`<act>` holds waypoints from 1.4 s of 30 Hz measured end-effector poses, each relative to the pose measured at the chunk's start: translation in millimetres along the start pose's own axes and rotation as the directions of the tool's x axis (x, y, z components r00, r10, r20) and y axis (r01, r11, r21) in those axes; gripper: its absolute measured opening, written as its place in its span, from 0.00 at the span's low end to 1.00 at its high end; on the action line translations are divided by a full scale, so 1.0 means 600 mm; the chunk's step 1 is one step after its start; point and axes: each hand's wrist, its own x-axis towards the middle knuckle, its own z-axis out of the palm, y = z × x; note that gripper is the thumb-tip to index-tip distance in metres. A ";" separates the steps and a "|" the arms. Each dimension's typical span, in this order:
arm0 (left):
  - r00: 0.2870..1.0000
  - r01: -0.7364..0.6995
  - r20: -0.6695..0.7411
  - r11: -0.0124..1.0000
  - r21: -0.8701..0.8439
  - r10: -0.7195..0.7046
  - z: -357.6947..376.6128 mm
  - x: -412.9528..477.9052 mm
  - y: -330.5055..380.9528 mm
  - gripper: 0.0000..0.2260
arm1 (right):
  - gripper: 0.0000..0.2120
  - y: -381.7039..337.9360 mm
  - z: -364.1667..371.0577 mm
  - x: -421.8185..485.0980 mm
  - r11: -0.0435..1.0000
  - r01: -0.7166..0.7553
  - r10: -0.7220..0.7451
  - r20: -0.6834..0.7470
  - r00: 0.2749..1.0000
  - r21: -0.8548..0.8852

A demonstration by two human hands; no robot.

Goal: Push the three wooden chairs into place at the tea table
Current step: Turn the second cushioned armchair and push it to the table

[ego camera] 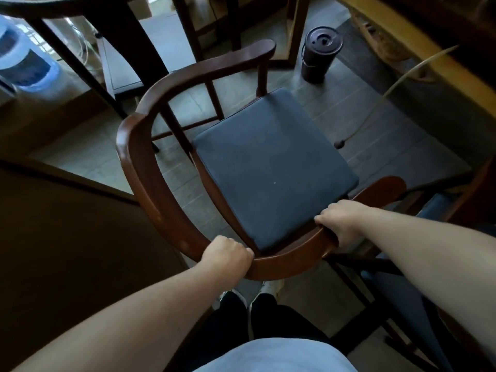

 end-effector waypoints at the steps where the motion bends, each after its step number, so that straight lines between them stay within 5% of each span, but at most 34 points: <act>1: 1.000 -0.005 0.013 1.000 -0.003 0.005 -0.008 0.005 0.014 0.05 | 0.25 0.011 0.007 -0.004 1.000 -0.002 0.002 0.004 1.000 -0.025; 8: 0.985 -0.170 -0.026 0.980 0.108 0.173 -0.036 0.000 0.012 0.10 | 0.24 0.034 0.034 -0.031 0.997 -0.054 0.052 -0.051 0.997 -0.047; 14: 0.908 -0.319 -0.220 0.929 0.185 0.356 -0.047 -0.081 -0.121 0.24 | 0.36 -0.088 0.019 -0.073 0.957 -0.011 0.053 -0.136 0.989 0.291; 17: 0.911 -0.310 -0.188 0.910 0.277 0.367 -0.043 -0.101 -0.188 0.23 | 0.34 -0.196 0.005 -0.057 0.889 0.048 0.042 -0.186 0.982 0.454; 21: 0.927 -0.308 -0.144 0.921 0.239 0.347 -0.039 -0.100 -0.235 0.19 | 0.24 -0.270 -0.025 -0.021 0.895 0.015 0.087 -0.208 0.974 0.445; 26: 0.900 -0.378 -0.147 0.904 0.201 0.410 -0.033 -0.082 -0.256 0.11 | 0.14 -0.278 -0.049 0.004 0.848 -0.100 0.197 -0.134 0.971 0.520; 42: 0.894 -0.345 -0.233 0.920 0.186 0.383 -0.063 -0.046 -0.147 0.05 | 0.11 -0.212 -0.006 -0.047 0.808 -0.312 0.347 0.024 0.938 0.500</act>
